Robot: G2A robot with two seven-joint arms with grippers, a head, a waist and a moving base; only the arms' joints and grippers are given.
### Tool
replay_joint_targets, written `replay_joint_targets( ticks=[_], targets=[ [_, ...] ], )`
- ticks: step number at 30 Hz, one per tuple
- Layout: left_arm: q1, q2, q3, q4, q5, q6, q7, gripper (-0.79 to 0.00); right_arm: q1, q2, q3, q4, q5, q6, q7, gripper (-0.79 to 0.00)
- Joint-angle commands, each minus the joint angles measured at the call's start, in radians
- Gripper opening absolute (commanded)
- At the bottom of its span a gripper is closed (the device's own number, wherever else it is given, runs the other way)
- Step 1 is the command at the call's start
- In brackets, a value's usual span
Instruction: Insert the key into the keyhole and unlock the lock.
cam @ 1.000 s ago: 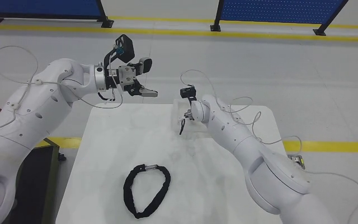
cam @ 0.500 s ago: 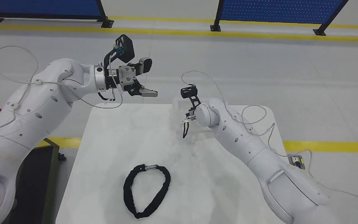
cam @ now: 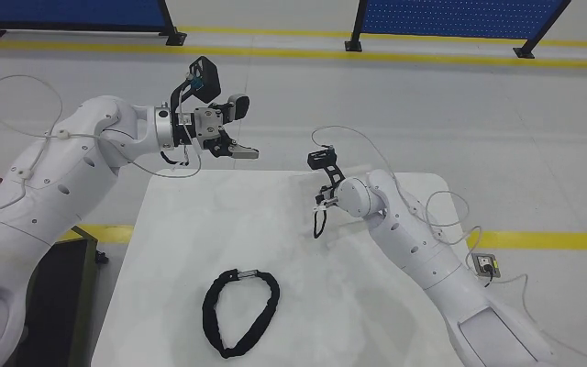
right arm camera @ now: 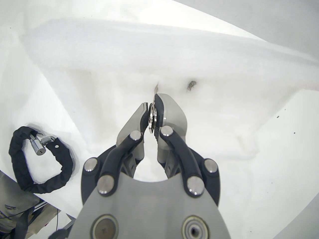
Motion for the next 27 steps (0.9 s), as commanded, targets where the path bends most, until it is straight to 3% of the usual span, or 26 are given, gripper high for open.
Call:
replay_joint_targets(
  ticks=[1,18,27],
  targets=[
    [0.000,0.000,0.000,0.000,0.000,0.000,0.000,0.000,0.000,0.000,0.000,0.000,0.000,0.000,0.000,-0.785],
    [0.000,0.000,0.000,0.000,0.000,0.000,0.000,0.000,-0.012,0.000,0.003,0.012,-0.001,0.004,-0.011,-0.785],
    [0.000,0.000,0.000,0.000,0.000,0.000,0.000,0.000,0.026,-0.019,-0.013,0.100,0.014,0.050,0.079,-0.785]
  ],
)
